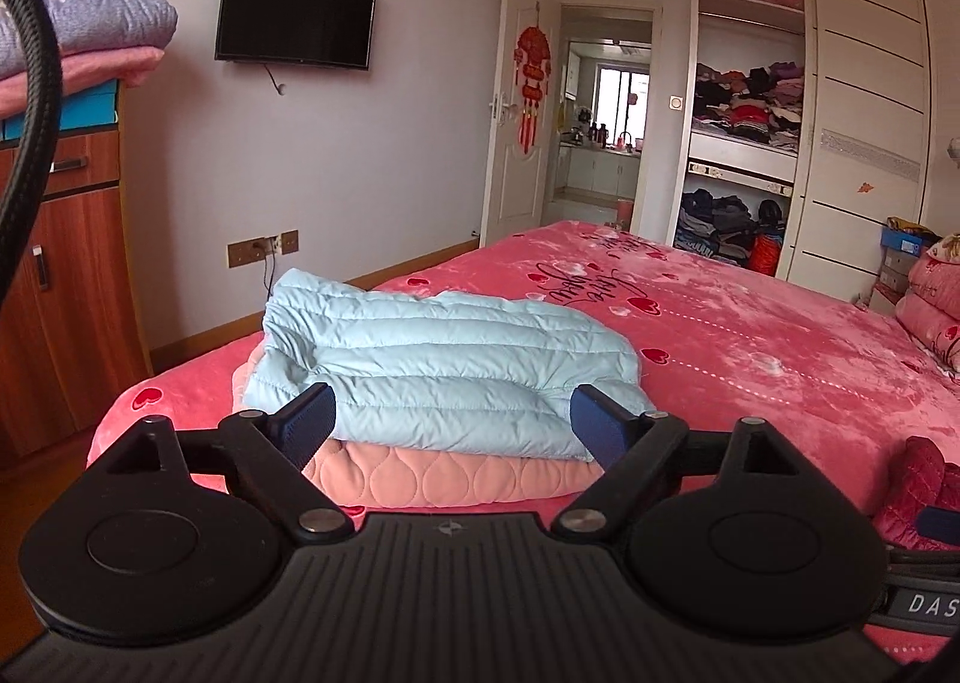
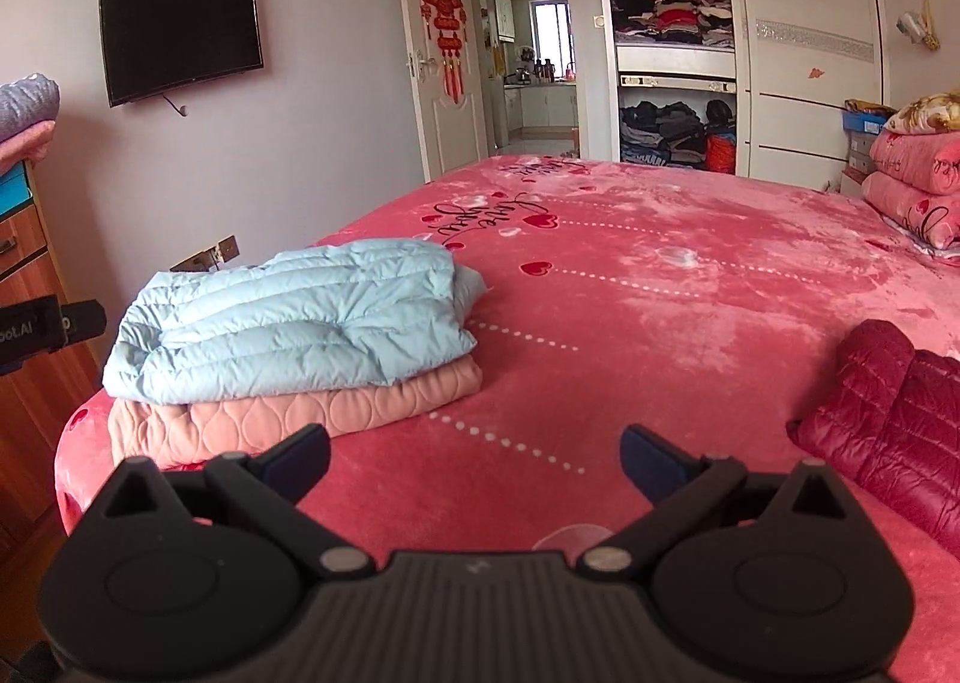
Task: Fold large clothes
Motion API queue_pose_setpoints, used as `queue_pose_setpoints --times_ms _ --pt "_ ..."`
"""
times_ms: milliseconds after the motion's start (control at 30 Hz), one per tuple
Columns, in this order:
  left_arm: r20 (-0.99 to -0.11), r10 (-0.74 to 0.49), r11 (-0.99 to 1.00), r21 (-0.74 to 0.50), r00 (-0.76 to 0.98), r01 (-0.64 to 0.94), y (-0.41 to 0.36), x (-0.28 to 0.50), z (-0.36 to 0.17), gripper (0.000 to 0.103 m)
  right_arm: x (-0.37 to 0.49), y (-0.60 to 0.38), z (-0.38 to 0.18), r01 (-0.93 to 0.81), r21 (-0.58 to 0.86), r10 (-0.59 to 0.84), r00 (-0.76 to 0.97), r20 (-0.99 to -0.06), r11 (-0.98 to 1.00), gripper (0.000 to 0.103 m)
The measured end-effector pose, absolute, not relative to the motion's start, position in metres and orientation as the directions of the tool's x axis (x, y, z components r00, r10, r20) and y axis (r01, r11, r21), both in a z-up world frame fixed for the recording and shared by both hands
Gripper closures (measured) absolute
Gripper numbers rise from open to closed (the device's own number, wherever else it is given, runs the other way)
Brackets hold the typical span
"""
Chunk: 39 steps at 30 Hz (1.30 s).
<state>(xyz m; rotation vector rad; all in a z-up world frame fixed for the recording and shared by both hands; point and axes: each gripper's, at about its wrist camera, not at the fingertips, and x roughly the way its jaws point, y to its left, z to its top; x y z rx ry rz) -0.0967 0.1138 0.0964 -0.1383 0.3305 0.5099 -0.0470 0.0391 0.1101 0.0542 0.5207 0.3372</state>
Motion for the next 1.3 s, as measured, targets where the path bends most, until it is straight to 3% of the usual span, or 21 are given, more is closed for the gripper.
queue_pose_setpoints --times_ms 600,1300 --pt "-0.301 0.483 0.860 -0.011 0.822 -0.510 0.120 -0.151 0.124 0.000 -0.116 0.055 0.163 -0.377 0.039 0.361 0.844 -0.396 0.925 0.001" --pt "-0.309 0.549 0.813 -0.017 0.776 -0.582 0.115 -0.173 0.124 0.000 -0.149 0.099 0.168 -0.426 -0.054 0.371 0.836 -0.405 0.903 0.001"
